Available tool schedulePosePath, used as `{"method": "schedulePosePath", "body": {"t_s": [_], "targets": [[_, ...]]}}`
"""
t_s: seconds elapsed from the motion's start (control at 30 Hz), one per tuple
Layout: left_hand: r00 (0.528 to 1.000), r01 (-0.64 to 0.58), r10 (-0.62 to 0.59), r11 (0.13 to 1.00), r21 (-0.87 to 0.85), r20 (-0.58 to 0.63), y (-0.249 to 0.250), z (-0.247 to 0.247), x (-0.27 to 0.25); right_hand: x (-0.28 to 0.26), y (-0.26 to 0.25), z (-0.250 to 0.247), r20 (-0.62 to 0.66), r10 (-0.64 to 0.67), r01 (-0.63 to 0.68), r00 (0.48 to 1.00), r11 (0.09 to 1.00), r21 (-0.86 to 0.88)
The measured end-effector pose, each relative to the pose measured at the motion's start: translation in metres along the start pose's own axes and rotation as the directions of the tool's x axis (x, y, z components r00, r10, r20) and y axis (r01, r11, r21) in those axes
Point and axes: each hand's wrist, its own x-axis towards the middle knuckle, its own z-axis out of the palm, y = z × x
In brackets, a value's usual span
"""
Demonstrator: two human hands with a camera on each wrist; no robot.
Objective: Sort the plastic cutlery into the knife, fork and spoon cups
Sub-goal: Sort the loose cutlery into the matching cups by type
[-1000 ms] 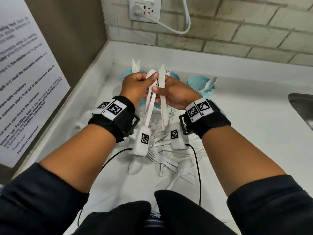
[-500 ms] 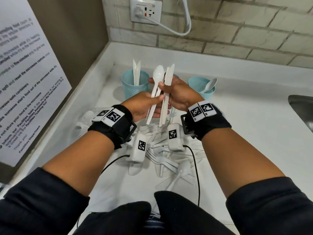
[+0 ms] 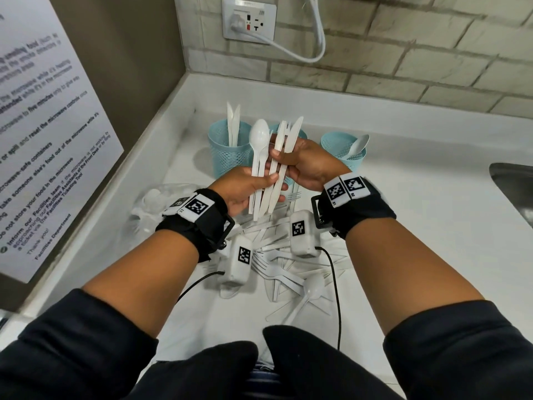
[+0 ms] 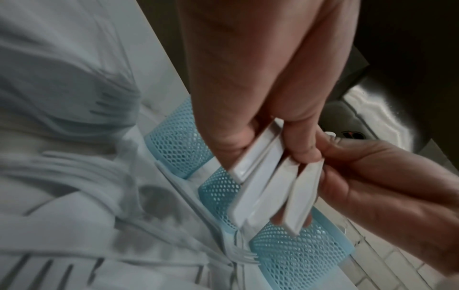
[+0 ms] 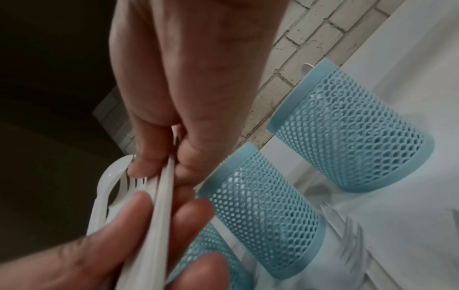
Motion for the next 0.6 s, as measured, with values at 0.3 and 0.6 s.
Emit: {"method": "schedulePosePath", "body": {"t_s": [0.3,0.6], "targets": [[1.0,-0.011,0.01,0.999,-0.036,-0.01,-0.0009,-0.0048,-0.0032,-0.0001,-0.004,0.0034,-0.07,0.037,-0.037,0.997,0.999,0.005],[0.997,0.065,-0.066,0.997,0.035,0.037,0.0067,-0.0053,-0.0088,0.0042,-0.0101,0.0077,-0.257,-0.004,-0.014,0.967,0.997,-0.071]]}}
